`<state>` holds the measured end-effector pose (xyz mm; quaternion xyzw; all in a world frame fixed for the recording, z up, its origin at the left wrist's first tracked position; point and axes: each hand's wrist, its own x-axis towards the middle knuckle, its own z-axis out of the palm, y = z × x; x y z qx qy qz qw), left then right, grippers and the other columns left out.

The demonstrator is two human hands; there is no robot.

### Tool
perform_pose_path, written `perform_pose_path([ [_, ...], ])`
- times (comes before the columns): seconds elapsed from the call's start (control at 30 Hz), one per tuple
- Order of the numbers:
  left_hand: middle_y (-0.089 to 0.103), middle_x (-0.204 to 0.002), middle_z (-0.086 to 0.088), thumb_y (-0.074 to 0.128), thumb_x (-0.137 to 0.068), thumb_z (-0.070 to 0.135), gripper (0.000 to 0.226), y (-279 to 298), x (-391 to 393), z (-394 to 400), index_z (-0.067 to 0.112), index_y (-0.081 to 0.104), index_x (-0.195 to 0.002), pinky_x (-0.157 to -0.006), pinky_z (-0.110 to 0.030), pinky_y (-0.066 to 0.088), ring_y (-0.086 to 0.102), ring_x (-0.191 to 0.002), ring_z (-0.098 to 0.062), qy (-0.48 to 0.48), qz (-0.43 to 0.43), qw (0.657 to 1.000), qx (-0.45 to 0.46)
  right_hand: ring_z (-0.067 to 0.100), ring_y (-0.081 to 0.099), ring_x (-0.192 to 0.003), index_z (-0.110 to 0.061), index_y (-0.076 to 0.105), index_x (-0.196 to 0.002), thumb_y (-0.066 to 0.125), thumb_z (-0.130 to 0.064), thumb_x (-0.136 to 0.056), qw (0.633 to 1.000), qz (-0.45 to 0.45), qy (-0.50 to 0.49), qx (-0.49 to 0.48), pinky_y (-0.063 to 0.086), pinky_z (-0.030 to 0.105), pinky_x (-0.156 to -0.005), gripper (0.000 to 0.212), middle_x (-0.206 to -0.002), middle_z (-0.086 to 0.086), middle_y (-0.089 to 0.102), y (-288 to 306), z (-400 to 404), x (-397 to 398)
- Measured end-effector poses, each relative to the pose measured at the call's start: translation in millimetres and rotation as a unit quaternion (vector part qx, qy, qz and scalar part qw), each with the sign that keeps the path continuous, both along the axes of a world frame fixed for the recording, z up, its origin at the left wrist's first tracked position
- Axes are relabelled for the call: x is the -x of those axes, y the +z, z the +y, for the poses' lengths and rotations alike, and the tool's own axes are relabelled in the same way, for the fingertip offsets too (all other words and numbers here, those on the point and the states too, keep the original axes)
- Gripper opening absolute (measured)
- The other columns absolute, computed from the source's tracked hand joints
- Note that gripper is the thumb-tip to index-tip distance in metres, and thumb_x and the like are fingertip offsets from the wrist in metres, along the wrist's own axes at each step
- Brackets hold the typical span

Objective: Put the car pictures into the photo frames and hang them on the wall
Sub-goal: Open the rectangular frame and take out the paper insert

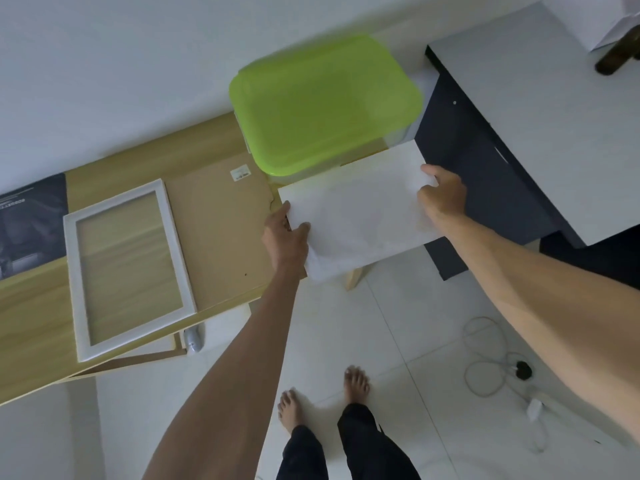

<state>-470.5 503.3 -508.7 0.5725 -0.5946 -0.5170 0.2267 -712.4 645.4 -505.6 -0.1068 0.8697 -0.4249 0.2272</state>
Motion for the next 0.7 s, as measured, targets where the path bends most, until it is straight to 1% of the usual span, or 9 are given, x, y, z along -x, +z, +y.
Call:
perform_pose_path([
  [0.2,0.052,-0.139,-0.014,0.066,-0.083,0.005,0.061,-1.0,15.1,0.0,0.007,0.053,-0.143,-0.107,-0.034,0.043,0.054,-0.125,-0.029,-0.016,-0.105,0.992,0.061,0.018,0.05,-0.135,-0.025,0.06,-0.138,0.048,-0.003,-0.077,0.999,-0.001,0.027,-0.016,0.041,0.026,-0.109,0.066,-0.145,0.0,0.055,-13.5,-13.0,13.9],
  [0.23,0.05,-0.14,-0.015,0.064,-0.084,0.005,0.061,-0.8,16.5,-0.5,0.006,0.052,-0.143,-0.105,-0.032,0.043,0.053,-0.125,-0.03,-0.02,-0.117,0.991,0.064,0.019,0.05,-0.135,-0.025,0.061,-0.138,0.049,-0.003,-0.077,0.999,0.0,0.03,-0.018,0.041,0.026,-0.11,0.066,-0.145,0.001,0.055,-15.3,-14.0,14.9],
  [0.3,0.048,-0.139,-0.014,0.062,-0.085,0.003,0.057,1.7,19.7,0.1,0.005,0.053,-0.141,-0.094,-0.025,0.041,0.054,-0.121,-0.029,-0.029,-0.145,0.987,0.07,0.019,0.05,-0.135,-0.024,0.061,-0.138,0.049,-0.003,-0.078,0.999,-0.003,0.034,-0.019,0.039,0.024,-0.109,0.065,-0.145,0.001,0.055,-18.5,-15.8,16.4],
  [0.37,0.047,-0.134,-0.012,0.059,-0.083,-0.001,0.045,3.0,23.2,1.4,0.002,0.06,-0.129,-0.082,-0.024,0.038,0.056,-0.113,-0.031,-0.036,-0.175,0.981,0.081,0.018,0.05,-0.135,-0.023,0.061,-0.138,0.05,-0.003,-0.078,0.999,-0.003,0.033,-0.019,0.039,0.022,-0.107,0.064,-0.145,0.001,0.055,-18.6,-17.6,17.0],
  [0.43,0.045,-0.128,-0.01,0.055,-0.079,-0.003,0.028,2.4,26.8,3.9,0.003,0.062,-0.105,-0.078,-0.029,0.037,0.052,-0.11,-0.033,-0.041,-0.206,0.973,0.094,0.019,0.05,-0.135,-0.023,0.06,-0.139,0.049,-0.004,-0.079,0.999,-0.002,0.033,-0.023,0.039,0.022,-0.105,0.063,-0.146,0.001,0.054,-19.3,-17.4,16.8],
  [0.47,0.044,-0.127,-0.01,0.054,-0.078,-0.004,0.024,1.8,28.5,5.4,0.003,0.061,-0.1,-0.078,-0.031,0.037,0.049,-0.111,-0.032,-0.045,-0.218,0.97,0.1,0.019,0.049,-0.135,-0.023,0.06,-0.139,0.049,-0.005,-0.08,0.999,-0.002,0.034,-0.025,0.039,0.021,-0.104,0.063,-0.146,0.001,0.053,-19.8,-16.6,16.7],
  [0.57,0.045,-0.129,-0.011,0.053,-0.082,-0.003,0.03,-0.2,31.7,7.6,0.003,0.063,-0.11,-0.091,-0.036,0.039,0.044,-0.115,-0.032,-0.059,-0.246,0.962,0.105,0.019,0.05,-0.135,-0.024,0.059,-0.14,0.052,-0.006,-0.08,0.999,0.003,0.042,-0.03,0.041,0.026,-0.108,0.063,-0.147,0.001,0.053,-21.0,-13.5,17.8],
  [0.63,0.045,-0.128,-0.012,0.052,-0.084,-0.002,0.023,-0.3,31.9,8.0,0.005,0.062,-0.104,-0.092,-0.037,0.038,0.044,-0.114,-0.033,-0.063,-0.258,0.958,0.112,0.018,0.051,-0.134,-0.024,0.058,-0.141,0.056,-0.007,-0.081,0.998,-0.003,0.045,-0.036,0.042,0.028,-0.109,0.062,-0.146,0.0,0.054,-19.9,-12.6,18.5],
  [0.7,0.045,-0.129,-0.012,0.052,-0.085,0.001,0.023,-1.0,31.1,7.9,0.004,0.062,-0.106,-0.093,-0.037,0.038,0.044,-0.115,-0.034,-0.062,-0.255,0.958,0.114,0.017,0.052,-0.131,-0.023,0.057,-0.141,0.06,-0.008,-0.081,0.998,-0.018,0.042,-0.043,0.044,0.027,-0.107,0.062,-0.145,-0.002,0.055,-18.2,-12.0,17.6],
])
